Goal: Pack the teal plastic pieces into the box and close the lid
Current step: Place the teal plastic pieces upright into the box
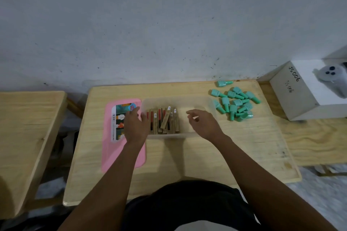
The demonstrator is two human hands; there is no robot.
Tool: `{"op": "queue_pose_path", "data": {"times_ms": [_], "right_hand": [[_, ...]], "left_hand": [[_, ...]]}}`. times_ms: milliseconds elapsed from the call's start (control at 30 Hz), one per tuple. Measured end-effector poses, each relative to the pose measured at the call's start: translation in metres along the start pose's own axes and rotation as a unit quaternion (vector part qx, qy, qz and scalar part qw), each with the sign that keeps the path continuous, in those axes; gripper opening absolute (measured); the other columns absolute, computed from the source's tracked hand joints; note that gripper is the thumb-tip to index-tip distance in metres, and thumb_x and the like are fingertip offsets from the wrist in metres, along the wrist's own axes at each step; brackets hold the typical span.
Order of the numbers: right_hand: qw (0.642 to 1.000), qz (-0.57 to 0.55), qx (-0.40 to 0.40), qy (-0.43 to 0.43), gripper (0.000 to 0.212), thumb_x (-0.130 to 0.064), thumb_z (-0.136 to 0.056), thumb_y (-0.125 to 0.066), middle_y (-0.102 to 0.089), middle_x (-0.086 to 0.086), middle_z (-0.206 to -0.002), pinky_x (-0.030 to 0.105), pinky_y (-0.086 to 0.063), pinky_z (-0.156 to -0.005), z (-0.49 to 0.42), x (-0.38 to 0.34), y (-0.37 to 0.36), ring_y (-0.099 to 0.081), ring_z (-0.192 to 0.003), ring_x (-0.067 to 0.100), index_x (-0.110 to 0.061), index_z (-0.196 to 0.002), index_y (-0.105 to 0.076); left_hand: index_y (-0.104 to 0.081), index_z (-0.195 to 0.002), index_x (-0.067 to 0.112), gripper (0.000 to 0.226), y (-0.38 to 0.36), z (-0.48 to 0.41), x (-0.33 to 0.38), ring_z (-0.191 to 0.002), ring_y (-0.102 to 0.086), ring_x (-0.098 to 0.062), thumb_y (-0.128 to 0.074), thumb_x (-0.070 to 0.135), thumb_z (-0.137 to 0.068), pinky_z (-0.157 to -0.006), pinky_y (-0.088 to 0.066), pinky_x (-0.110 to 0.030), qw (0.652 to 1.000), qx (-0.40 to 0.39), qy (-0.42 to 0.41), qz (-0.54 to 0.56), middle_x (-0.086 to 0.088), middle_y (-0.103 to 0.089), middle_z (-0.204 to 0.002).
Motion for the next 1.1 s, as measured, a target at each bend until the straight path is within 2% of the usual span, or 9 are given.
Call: {"op": "queue_pose_path", "data": {"times_ms": [100,200,300,400,533,667,800,933,1100], "right_hand": [[0.993,-0.02,0.115,-0.01,0.023,-0.023,-0.093,-0.059,-0.068,-0.01,-0.103,0.028,-0.054,-0.074,0.022,0.018,0.043,-0.063,-0.079,0.005,-0.027,-0.114,-0.069],[0.978,-0.028,0.199,-0.064,0.023,-0.022,-0.094,-0.059,-0.07,-0.007,-0.103,0.032,-0.056,-0.077,0.041,0.048,0.078,-0.062,-0.08,0.006,-0.025,-0.114,-0.069],[0.956,-0.022,0.26,-0.135,0.025,-0.025,-0.093,-0.057,-0.071,-0.003,-0.107,0.036,-0.055,-0.08,0.055,0.085,0.104,-0.063,-0.085,0.011,-0.026,-0.116,-0.068],[0.94,-0.026,0.287,-0.181,0.028,-0.026,-0.092,-0.056,-0.069,-0.004,-0.11,0.032,-0.052,-0.077,0.067,0.118,0.121,-0.066,-0.087,0.015,-0.028,-0.119,-0.065],[0.943,-0.044,0.247,-0.217,0.034,-0.021,-0.091,-0.058,-0.066,-0.004,-0.113,0.034,-0.052,-0.081,0.066,0.157,0.136,-0.065,-0.085,0.015,-0.028,-0.124,-0.061],[0.964,-0.033,0.171,-0.2,0.038,-0.02,-0.093,-0.059,-0.061,-0.001,-0.119,0.033,-0.051,-0.082,0.049,0.177,0.139,-0.059,-0.086,0.011,-0.028,-0.13,-0.057],[0.981,-0.004,0.113,-0.156,0.044,-0.024,-0.09,-0.064,-0.058,0.0,-0.118,0.035,-0.054,-0.08,0.026,0.18,0.145,-0.061,-0.085,0.012,-0.032,-0.132,-0.054],[0.989,0.02,0.071,-0.127,0.043,-0.04,-0.084,-0.07,-0.055,-0.007,-0.111,0.029,-0.047,-0.068,0.006,0.178,0.146,-0.058,-0.084,0.01,-0.037,-0.125,-0.058],[0.987,0.046,0.045,-0.144,0.036,-0.05,-0.083,-0.067,-0.059,-0.01,-0.106,0.029,-0.045,-0.069,-0.005,0.185,0.145,-0.055,-0.089,0.008,-0.034,-0.116,-0.065]], "left_hand": [[-0.062,-0.118,0.015,0.032,-0.001,0.006,0.034,-0.105,-0.056,-0.026,-0.051,0.029,-0.092,-0.082,-0.051,-0.039,0.995,0.038,-0.091,-0.033,-0.01,-0.062,-0.112],[-0.067,-0.105,0.017,0.023,-0.027,0.017,0.078,-0.094,-0.06,-0.021,-0.052,0.028,-0.092,-0.077,-0.05,-0.033,0.982,-0.035,-0.185,-0.003,-0.003,-0.065,-0.102],[-0.069,-0.097,0.017,0.019,-0.059,0.041,0.126,-0.081,-0.059,-0.017,-0.053,0.026,-0.091,-0.068,-0.049,-0.031,0.944,-0.105,-0.312,-0.003,0.001,-0.065,-0.088],[-0.069,-0.101,0.019,0.022,-0.093,0.068,0.164,-0.085,-0.057,-0.017,-0.052,0.029,-0.091,-0.069,-0.046,-0.03,0.897,-0.151,-0.412,-0.056,0.002,-0.065,-0.089],[-0.064,-0.116,0.02,0.032,-0.147,0.089,0.196,-0.104,-0.056,-0.024,-0.05,0.032,-0.09,-0.085,-0.042,-0.038,0.823,-0.208,-0.497,-0.182,-0.003,-0.063,-0.109],[-0.058,-0.125,0.022,0.038,-0.197,0.083,0.214,-0.115,-0.049,-0.025,-0.049,0.033,-0.09,-0.096,-0.036,-0.039,0.766,-0.257,-0.5,-0.31,-0.004,-0.056,-0.121],[-0.055,-0.125,0.021,0.037,-0.242,0.063,0.215,-0.118,-0.05,-0.024,-0.049,0.024,-0.089,-0.102,-0.032,-0.041,0.732,-0.312,-0.425,-0.43,-0.003,-0.056,-0.125],[-0.053,-0.119,0.017,0.034,-0.268,0.058,0.217,-0.113,-0.054,-0.025,-0.051,0.014,-0.085,-0.099,-0.034,-0.043,0.707,-0.344,-0.382,-0.485,-0.005,-0.059,-0.119],[-0.061,-0.11,0.016,0.026,-0.289,0.06,0.224,-0.114,-0.052,-0.027,-0.05,0.01,-0.088,-0.091,-0.041,-0.04,0.682,-0.315,-0.414,-0.514,-0.005,-0.06,-0.118]]}}
Point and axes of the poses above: each hand's wrist, its own z-axis away from the middle knuckle, its own y-axis out of the back of the hand, x = y × z, the point moved 8 cm from there along -z, towards the middle knuckle
